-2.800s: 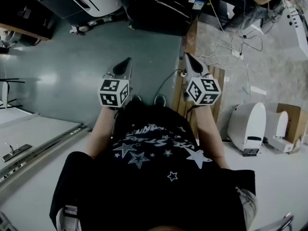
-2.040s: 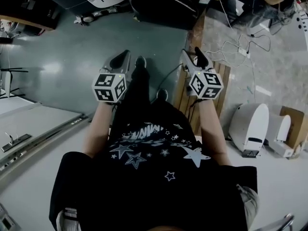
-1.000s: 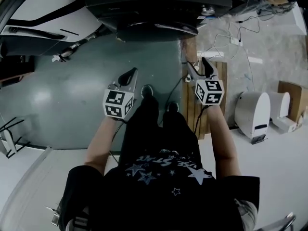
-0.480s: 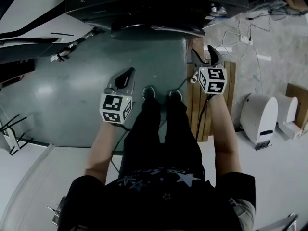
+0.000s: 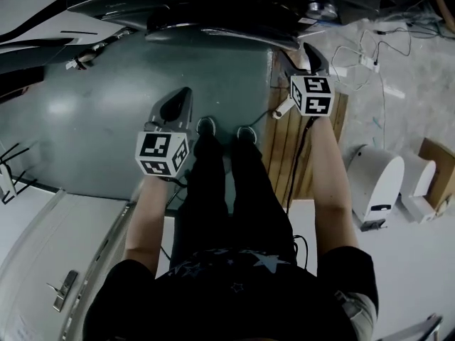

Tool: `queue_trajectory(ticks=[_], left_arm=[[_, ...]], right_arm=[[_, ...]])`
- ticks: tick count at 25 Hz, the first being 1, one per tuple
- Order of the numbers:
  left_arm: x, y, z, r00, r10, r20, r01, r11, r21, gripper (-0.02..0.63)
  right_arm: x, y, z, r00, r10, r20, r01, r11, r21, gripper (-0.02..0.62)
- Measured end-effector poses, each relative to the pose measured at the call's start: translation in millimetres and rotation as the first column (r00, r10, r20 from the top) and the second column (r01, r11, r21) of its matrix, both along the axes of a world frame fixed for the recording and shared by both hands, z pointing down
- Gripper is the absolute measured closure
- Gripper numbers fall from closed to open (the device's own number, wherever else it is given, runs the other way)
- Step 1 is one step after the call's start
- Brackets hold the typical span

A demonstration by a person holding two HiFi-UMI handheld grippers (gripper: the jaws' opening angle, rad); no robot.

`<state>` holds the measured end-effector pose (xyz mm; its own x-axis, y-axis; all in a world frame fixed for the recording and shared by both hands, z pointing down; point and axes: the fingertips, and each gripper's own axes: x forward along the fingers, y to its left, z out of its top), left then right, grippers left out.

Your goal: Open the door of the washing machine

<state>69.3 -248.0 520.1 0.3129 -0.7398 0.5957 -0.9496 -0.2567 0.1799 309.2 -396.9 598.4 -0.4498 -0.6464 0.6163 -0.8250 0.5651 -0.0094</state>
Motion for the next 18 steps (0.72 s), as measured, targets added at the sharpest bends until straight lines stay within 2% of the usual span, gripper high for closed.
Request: queue_trajectory(ticks=[4, 9, 13, 18], left_arm=[[14.9, 4.2, 5.6, 1.0, -0.027, 0.005, 0.027, 1.0, -0.005, 0.595], [20.2, 14.7, 8.4, 0.997, -0.073, 0.023, 0.073, 0.997, -0.011, 0.595], [21.7, 25.7, 5.9, 0.994, -0.104, 0.028, 0.104, 0.995, -0.009, 0.595], [24.5, 39.0, 9.1, 0.99, -0.138, 0.026, 0.138, 0.99, -0.019, 0.595]], right_arm=[[-4.3, -10.0, 7.9, 0.997, -0.071, 0.003, 0.071, 0.997, 0.001, 0.302], [-10.7, -14.4, 12.2, 0.982, -0.173, -0.08, 0.177, 0.983, 0.046, 0.377], [-14.0, -18.2, 12.6, 0.967, -0.219, -0.127, 0.228, 0.972, 0.057, 0.422], [-15.5, -17.3, 11.6, 0.954, -0.253, -0.161, 0.266, 0.962, 0.068, 0.435]])
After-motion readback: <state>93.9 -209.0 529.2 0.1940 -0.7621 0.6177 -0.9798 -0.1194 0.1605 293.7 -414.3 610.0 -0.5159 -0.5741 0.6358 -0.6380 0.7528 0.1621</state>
